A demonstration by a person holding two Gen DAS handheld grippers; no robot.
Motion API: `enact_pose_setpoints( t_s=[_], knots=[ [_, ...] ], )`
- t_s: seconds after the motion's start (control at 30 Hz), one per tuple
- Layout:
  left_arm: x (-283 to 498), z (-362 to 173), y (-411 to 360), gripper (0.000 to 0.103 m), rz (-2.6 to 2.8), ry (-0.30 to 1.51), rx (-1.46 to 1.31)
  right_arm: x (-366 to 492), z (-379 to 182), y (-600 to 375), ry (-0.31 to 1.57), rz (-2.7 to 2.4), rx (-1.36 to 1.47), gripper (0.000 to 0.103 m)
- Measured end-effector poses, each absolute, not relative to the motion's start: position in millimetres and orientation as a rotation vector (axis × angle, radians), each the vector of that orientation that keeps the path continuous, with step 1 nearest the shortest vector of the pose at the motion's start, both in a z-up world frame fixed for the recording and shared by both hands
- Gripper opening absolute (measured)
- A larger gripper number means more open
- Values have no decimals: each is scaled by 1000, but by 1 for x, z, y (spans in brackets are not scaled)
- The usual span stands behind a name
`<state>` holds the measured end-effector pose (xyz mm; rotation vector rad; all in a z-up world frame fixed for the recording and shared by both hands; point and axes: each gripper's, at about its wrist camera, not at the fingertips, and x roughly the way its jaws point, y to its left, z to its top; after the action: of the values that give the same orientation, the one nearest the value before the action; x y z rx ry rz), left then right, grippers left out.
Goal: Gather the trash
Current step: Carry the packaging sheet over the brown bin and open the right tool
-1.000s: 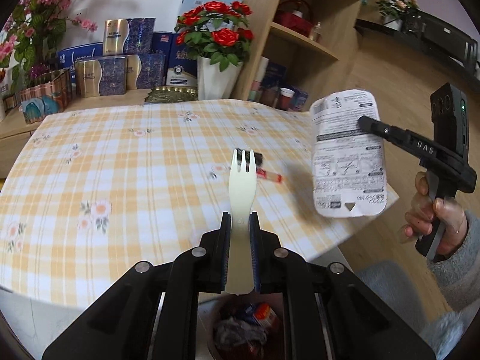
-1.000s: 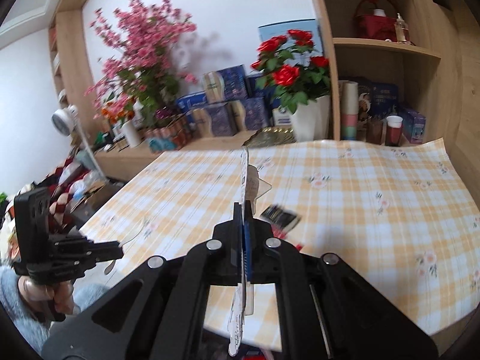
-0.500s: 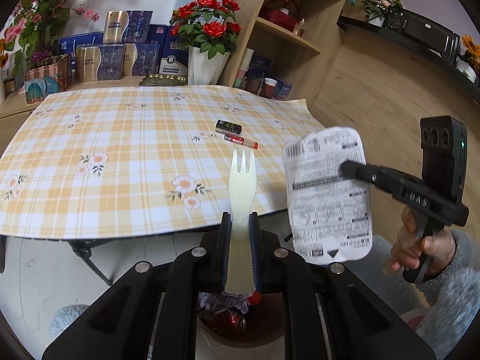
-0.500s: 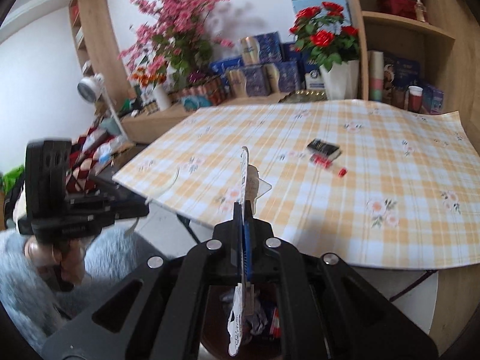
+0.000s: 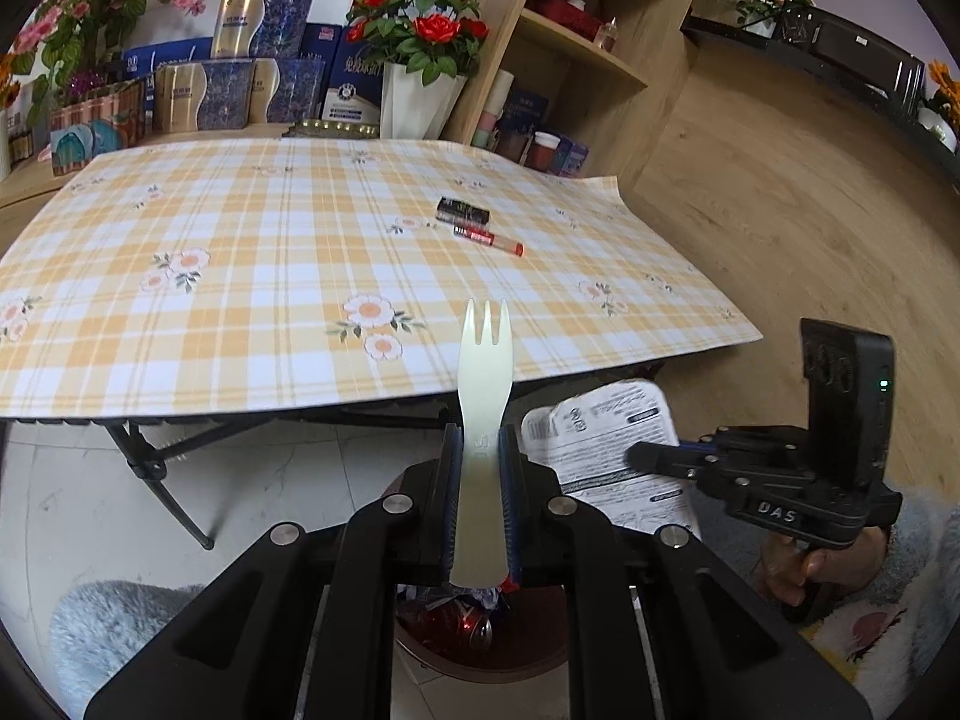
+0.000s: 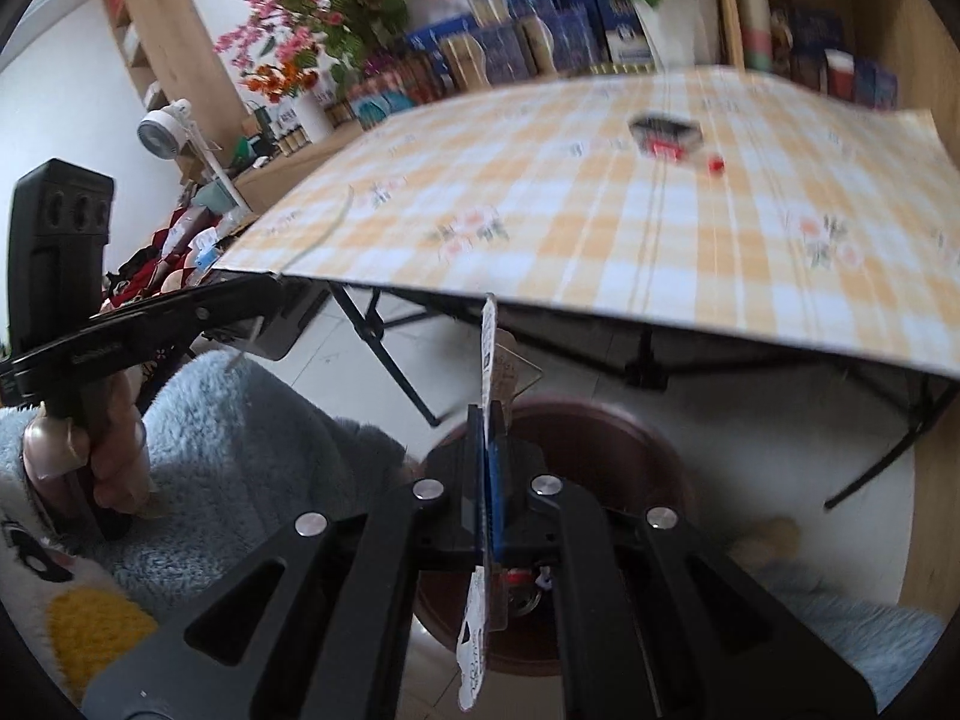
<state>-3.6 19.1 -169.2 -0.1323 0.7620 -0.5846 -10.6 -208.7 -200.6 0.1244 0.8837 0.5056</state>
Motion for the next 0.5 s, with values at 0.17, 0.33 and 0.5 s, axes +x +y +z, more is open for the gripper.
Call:
enact_pose_setpoints(
  t_s=[0.17, 0.33, 0.5],
  knots=[
    [1, -185, 17, 13, -575, 802, -131, -2, -222, -217, 942, 471, 183, 6],
    [11, -198, 13, 13, -569, 843, -148, 6, -233, -224, 966, 436, 214, 6],
    [14, -203, 9, 13, -571, 857, -154, 10, -240, -229, 989, 420, 239, 6]
  ],
)
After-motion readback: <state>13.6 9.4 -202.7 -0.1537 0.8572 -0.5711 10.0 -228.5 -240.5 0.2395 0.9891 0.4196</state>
